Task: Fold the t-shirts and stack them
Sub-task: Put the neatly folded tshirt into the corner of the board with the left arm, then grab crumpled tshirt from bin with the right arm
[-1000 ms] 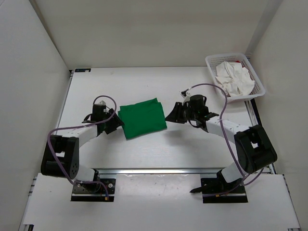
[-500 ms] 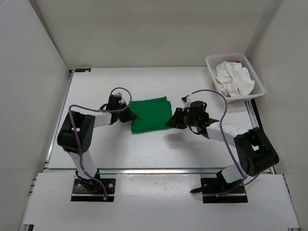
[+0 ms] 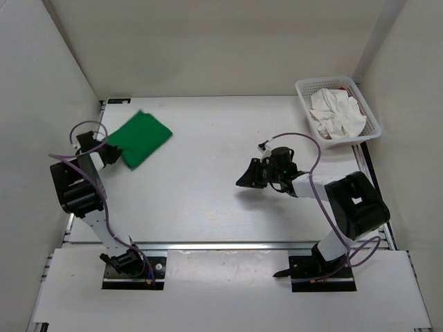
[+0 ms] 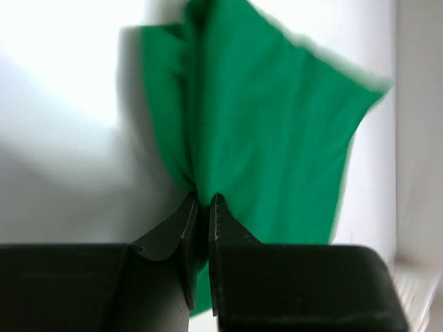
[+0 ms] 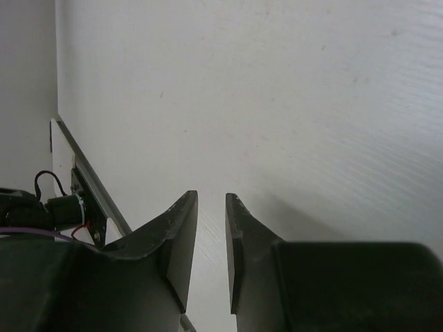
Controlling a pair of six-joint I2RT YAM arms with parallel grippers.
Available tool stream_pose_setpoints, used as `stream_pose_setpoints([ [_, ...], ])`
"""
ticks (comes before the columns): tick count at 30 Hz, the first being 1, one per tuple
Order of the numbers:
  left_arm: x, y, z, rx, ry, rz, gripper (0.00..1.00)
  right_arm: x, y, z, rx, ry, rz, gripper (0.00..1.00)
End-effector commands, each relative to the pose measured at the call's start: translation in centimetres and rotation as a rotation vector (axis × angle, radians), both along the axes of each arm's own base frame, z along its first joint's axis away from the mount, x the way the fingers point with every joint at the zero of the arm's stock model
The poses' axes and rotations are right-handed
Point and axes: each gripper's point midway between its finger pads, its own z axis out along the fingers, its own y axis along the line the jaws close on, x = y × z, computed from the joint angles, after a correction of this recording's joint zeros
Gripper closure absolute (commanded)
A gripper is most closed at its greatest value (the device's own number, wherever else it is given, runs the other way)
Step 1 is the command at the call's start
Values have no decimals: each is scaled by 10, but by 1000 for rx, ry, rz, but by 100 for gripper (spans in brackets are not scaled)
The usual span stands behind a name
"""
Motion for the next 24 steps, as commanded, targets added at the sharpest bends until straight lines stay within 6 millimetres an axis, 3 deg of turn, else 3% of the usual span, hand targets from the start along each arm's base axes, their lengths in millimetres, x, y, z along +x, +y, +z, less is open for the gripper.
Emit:
stream_pose_setpoints([
  [1,-22,20,-8,-84,-11,141,100,1,15,16,49,-72,62,79],
  [5,-18,37,-33,-217,-24,275,100,-15,14,6,34,-40,79,80],
  [8,0,60,-37,-243,-47,368,100,-28,9,2,16,-34,91,80],
  [11,18,95,-24,-234,-131,483,100,-37,5,-3,6,-19,93,80],
  [14,45,108,-19,-231,-160,478,99,-35,6,-1,24,-19,102,81],
  [15,47,109,-29,-258,-151,497,100,-35,9,1,29,-22,112,80],
  [16,56,115,-20,-273,-185,506,99,-35,10,-1,28,-14,118,80],
  [19,72,124,-16,-260,-208,517,98,-37,14,-7,31,7,136,80],
  [22,83,123,-13,-230,-215,495,95,-37,14,-12,24,29,134,81],
  [24,86,118,-15,-240,-219,482,88,-37,15,-12,27,29,134,79],
])
